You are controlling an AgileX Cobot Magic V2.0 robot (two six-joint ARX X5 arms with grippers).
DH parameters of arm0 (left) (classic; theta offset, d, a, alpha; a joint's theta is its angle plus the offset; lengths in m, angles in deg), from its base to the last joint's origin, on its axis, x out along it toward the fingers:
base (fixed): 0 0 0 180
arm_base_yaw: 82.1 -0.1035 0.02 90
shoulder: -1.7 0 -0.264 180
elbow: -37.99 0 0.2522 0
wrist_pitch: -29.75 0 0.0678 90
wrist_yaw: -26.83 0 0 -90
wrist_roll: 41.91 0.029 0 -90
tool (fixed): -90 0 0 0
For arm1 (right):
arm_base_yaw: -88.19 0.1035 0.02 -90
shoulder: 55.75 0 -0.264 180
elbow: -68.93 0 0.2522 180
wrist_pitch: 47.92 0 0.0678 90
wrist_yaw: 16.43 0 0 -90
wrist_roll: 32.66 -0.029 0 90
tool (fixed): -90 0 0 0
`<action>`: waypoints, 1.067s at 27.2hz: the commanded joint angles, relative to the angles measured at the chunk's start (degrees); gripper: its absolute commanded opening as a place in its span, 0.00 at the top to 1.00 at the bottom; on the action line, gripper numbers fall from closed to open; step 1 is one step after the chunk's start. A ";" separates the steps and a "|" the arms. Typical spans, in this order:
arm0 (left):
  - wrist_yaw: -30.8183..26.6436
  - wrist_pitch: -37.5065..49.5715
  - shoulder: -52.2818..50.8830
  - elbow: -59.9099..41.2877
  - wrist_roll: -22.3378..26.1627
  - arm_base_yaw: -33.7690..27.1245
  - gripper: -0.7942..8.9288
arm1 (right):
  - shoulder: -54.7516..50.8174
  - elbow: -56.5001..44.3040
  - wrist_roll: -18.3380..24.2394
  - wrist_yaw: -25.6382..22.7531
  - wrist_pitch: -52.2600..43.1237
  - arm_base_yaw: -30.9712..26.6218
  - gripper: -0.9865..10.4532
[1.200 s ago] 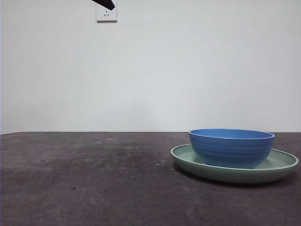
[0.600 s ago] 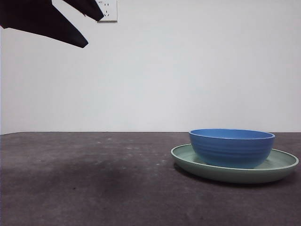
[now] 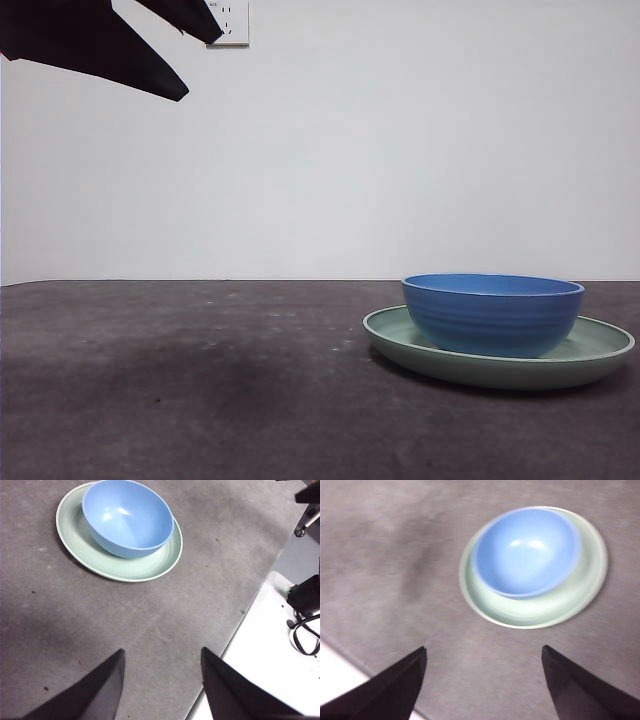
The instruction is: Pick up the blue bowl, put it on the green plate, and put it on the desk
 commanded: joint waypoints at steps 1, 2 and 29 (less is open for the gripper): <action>0.31 0.66 0.33 0.44 -0.15 0.37 0.66 | 0.63 1.18 -4.46 -5.25 -0.35 0.15 0.59; 0.31 0.66 0.33 0.44 -0.15 0.37 0.66 | 1.22 1.18 -5.49 -8.37 -0.46 0.09 0.60; 0.28 0.22 0.33 0.44 -0.11 0.37 0.66 | 41.48 1.18 -5.81 -2.29 -25.53 -9.57 0.63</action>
